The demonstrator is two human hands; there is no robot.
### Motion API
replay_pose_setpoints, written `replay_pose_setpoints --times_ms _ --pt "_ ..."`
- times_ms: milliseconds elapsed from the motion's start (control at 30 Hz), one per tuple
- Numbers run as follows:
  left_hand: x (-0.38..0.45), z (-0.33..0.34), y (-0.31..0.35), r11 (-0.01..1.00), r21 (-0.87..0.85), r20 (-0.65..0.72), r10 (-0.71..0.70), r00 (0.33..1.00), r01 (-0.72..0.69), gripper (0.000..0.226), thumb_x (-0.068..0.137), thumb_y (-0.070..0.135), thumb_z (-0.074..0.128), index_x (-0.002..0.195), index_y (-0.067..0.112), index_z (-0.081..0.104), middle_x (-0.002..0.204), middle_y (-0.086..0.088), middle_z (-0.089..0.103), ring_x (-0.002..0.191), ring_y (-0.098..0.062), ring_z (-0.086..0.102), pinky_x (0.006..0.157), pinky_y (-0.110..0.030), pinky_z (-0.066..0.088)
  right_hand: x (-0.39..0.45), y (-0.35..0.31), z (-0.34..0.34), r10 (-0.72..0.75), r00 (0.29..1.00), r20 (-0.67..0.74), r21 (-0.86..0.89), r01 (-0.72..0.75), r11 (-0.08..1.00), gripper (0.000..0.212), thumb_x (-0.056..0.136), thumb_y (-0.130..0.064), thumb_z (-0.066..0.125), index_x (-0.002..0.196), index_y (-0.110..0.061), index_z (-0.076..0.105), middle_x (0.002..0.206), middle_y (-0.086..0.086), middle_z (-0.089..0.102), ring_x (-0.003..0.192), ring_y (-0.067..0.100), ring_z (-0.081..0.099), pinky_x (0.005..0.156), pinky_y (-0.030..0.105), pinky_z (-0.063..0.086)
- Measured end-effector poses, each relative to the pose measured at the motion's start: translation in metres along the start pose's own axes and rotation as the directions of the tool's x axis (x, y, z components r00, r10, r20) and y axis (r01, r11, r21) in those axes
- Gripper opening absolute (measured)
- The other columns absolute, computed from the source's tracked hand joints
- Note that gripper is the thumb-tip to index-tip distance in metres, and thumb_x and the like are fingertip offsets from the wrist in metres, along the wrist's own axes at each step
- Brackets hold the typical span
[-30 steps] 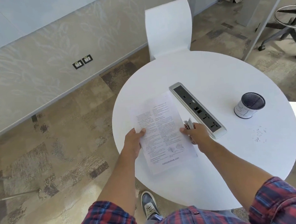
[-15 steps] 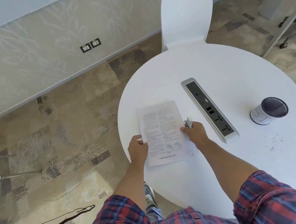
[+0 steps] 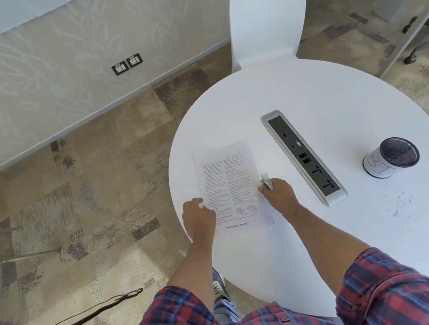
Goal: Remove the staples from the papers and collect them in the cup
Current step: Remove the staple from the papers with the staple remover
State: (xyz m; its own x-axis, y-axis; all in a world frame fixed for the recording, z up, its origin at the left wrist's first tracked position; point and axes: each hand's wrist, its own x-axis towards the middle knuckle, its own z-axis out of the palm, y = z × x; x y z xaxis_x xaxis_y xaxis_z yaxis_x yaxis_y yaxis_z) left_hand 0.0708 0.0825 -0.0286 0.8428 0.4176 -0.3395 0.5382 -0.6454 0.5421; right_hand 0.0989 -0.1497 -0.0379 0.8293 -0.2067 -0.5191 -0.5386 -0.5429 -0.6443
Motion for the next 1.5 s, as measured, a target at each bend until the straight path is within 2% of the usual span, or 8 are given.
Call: replay_pose_setpoints --times_ms 133,300,500,633,767,1033,1167,1500 --pt "-0.012 0.016 0.015 0.987 -0.067 0.092 0.149 0.985 -0.143 0.029 0.099 0.02 0.059 0.127 0.015 0.067 0.125 -0.003 0.066 0.115 -0.021 0.064 0.1 -0.039 0.053 -0.005 -0.003 0.0 -0.026 1.0 0.015 0.024 0.026 0.999 0.03 0.103 -0.041 0.057 0.088 -0.015 0.06 0.082 -0.001 0.063 0.077 0.021 0.058 0.063 0.032 0.039" --pt "-0.033 0.037 0.056 0.948 -0.277 0.235 0.226 0.945 -0.157 0.026 0.098 0.037 0.066 0.113 0.019 0.076 0.103 0.006 0.078 0.086 -0.01 0.074 0.073 -0.016 0.054 -0.018 -0.006 -0.003 -0.068 0.997 0.028 0.205 0.061 0.977 0.03 0.105 -0.039 0.049 0.101 -0.013 0.063 0.093 -0.003 0.066 0.085 0.017 0.06 0.069 0.028 0.043" --pt "-0.038 0.06 0.102 0.913 -0.392 0.37 0.272 0.888 -0.116 0.028 0.096 0.012 0.055 0.083 0.013 0.08 0.076 0.006 0.079 0.066 -0.005 0.076 0.068 -0.023 0.057 -0.026 -0.001 -0.02 -0.248 0.968 0.042 0.309 0.224 0.924 0.027 0.109 -0.017 0.038 0.097 -0.007 0.06 0.097 0.009 0.069 0.086 0.007 0.072 0.072 0.023 0.058" --pt "-0.041 0.074 0.123 0.92 -0.367 0.361 0.28 0.89 -0.14 0.028 0.092 0.006 0.059 0.079 0.019 0.079 0.063 0.015 0.07 0.057 0.003 0.067 0.058 -0.01 0.047 -0.017 0.023 -0.031 -0.254 0.967 -0.026 0.085 0.255 0.963 0.026 0.108 -0.024 0.035 0.117 -0.017 0.058 0.11 0.008 0.053 0.096 0.007 0.061 0.085 0.028 0.054" --pt "-0.046 0.092 0.136 0.944 -0.29 0.384 0.263 0.885 -0.155 0.028 0.093 0.009 0.059 0.07 0.018 0.071 0.059 0.006 0.06 0.056 -0.008 0.051 0.048 -0.014 0.033 -0.012 0.032 -0.038 -0.197 0.975 -0.101 -0.009 0.197 0.98 0.023 0.105 -0.015 0.044 0.115 -0.011 0.064 0.105 0.007 0.055 0.09 0.018 0.057 0.07 0.021 0.04" --pt "-0.055 0.106 0.143 0.955 -0.24 0.512 0.277 0.813 -0.174 0.026 0.095 0.009 0.058 0.101 0.027 0.077 0.096 0.002 0.074 0.085 -0.016 0.062 0.066 -0.02 0.043 -0.006 0.048 -0.044 0.015 0.985 -0.173 0.049 -0.006 0.999 0.017 0.092 -0.012 0.061 0.079 -0.012 0.073 0.06 -0.005 0.054 0.054 0.014 0.045 0.045 0.02 0.03" --pt "-0.057 0.109 0.144 0.947 -0.236 0.561 0.315 0.765 -0.217 0.037 0.097 0.009 0.051 0.118 0.029 0.075 0.104 0.003 0.072 0.092 -0.018 0.062 0.063 -0.016 0.041 -0.005 0.045 -0.044 0.09 0.971 -0.223 0.019 -0.088 0.996 0.027 0.09 -0.015 0.064 0.065 -0.015 0.055 0.062 -0.002 0.054 0.054 0.017 0.047 0.046 0.025 0.031" --pt "-0.062 0.112 0.145 0.945 -0.19 0.598 0.326 0.732 -0.265 0.043 0.101 0.015 0.046 0.137 0.028 0.066 0.118 -0.003 0.071 0.096 -0.017 0.061 0.062 -0.014 0.038 0.001 0.049 -0.041 0.106 0.962 -0.252 -0.006 -0.112 0.994 0.022 0.092 -0.013 0.062 0.071 -0.013 0.058 0.078 0.006 0.065 0.058 0.018 0.054 0.049 0.029 0.038"
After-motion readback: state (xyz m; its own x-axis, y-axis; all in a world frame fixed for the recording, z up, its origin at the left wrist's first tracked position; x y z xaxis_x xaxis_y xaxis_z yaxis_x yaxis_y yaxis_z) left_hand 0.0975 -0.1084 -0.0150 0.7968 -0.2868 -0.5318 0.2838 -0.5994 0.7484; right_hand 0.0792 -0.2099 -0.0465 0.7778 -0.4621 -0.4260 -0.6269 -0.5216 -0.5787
